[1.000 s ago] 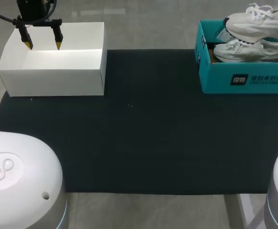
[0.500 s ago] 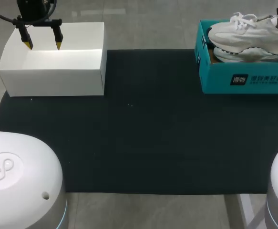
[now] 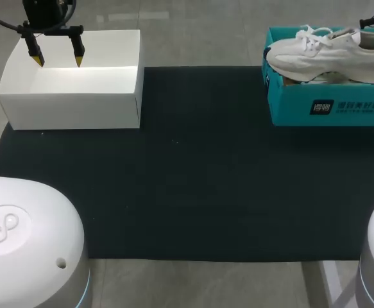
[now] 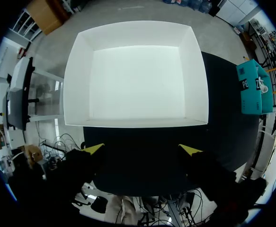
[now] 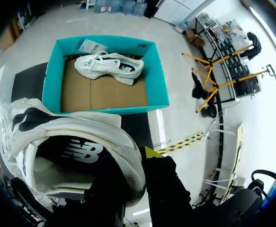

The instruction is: Take the shoe out of the shoebox, open the shoe tongue, remove and reinsert the insole, then place the shoe into the shoebox

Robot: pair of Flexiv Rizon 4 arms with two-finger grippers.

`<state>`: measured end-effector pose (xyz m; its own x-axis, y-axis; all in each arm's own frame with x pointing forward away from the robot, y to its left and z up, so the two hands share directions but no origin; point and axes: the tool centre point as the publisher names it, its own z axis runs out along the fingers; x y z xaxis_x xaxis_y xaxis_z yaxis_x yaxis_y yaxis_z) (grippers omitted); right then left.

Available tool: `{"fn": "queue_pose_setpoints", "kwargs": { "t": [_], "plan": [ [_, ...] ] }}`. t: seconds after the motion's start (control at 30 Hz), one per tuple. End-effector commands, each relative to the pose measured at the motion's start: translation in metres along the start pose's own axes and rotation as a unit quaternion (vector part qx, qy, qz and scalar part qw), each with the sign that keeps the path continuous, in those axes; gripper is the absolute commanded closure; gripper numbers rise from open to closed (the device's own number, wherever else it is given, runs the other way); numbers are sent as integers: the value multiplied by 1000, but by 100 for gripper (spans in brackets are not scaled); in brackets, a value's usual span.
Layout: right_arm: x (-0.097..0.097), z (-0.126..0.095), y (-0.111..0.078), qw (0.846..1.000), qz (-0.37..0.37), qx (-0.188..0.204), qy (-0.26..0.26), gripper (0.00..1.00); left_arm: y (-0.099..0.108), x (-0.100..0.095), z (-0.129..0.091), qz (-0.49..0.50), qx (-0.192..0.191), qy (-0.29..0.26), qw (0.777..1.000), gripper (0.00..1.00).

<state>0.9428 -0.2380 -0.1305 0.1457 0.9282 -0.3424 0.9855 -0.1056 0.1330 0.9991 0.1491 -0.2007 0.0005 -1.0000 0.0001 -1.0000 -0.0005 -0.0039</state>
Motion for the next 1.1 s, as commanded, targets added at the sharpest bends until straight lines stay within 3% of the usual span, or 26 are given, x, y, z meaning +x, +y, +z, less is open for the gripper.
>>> {"fn": "queue_pose_setpoints", "kwargs": {
  "t": [0.03,0.6,0.9,1.1],
  "plan": [
    [-2,-1,-1,1000,0,-1,2,100,0,0,0,0,-1,0,1000,0],
    [-2,-1,-1,1000,0,-1,2,100,0,0,0,0,-1,0,1000,0],
    [13,-25,-38,1000,-26,-3,-3,100,0,0,0,0,-1,0,1000,0],
    [33,-43,-63,1000,-27,2,4,100,0,0,0,0,-1,0,1000,0]
  ]
}}
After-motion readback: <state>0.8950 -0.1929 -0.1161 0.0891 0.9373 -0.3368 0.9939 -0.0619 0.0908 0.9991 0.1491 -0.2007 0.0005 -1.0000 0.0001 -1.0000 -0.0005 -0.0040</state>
